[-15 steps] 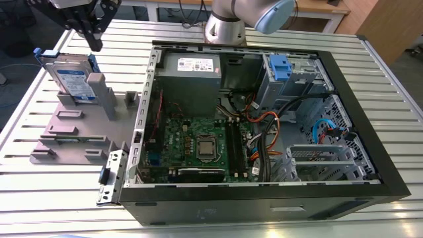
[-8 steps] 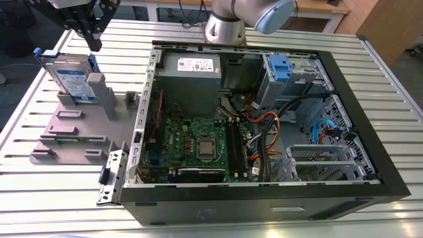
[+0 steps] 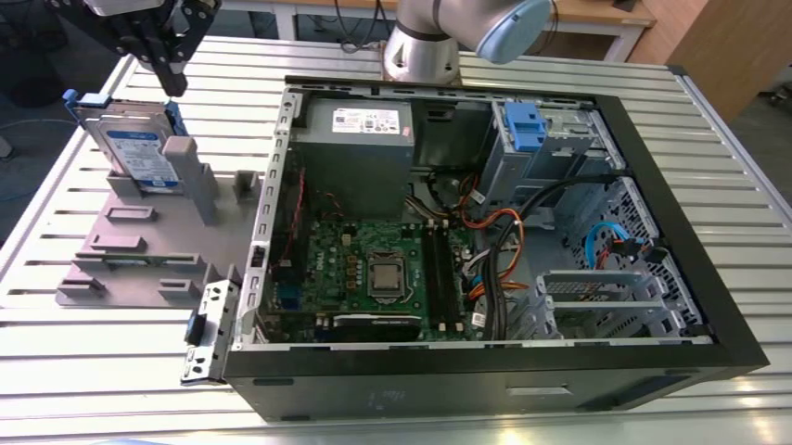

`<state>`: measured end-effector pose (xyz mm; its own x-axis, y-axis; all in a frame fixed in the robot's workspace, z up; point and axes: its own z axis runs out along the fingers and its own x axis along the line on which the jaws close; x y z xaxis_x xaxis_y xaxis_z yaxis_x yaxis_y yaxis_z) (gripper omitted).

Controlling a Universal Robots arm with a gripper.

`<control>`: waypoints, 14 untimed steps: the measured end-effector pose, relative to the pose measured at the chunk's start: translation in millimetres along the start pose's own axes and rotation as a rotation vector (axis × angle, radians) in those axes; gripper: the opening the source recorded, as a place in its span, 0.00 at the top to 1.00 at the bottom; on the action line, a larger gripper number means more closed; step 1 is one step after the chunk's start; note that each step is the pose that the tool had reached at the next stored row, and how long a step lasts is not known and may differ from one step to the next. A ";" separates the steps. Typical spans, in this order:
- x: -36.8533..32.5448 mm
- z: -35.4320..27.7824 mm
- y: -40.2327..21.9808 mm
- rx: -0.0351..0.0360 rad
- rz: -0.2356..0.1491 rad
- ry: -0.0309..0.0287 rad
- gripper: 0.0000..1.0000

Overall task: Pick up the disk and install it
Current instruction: 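Reach for the disk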

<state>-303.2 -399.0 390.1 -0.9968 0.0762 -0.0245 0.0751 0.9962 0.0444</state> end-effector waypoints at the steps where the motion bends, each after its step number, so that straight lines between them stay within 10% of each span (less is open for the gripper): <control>1: 0.2 0.0 0.0 0.0001 0.000 0.0000 0.89; 14: 2.9 0.0 -0.2 0.0001 0.000 0.0001 0.89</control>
<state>-306.1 -398.9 390.0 -0.9968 0.0762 -0.0244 0.0751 0.9962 0.0443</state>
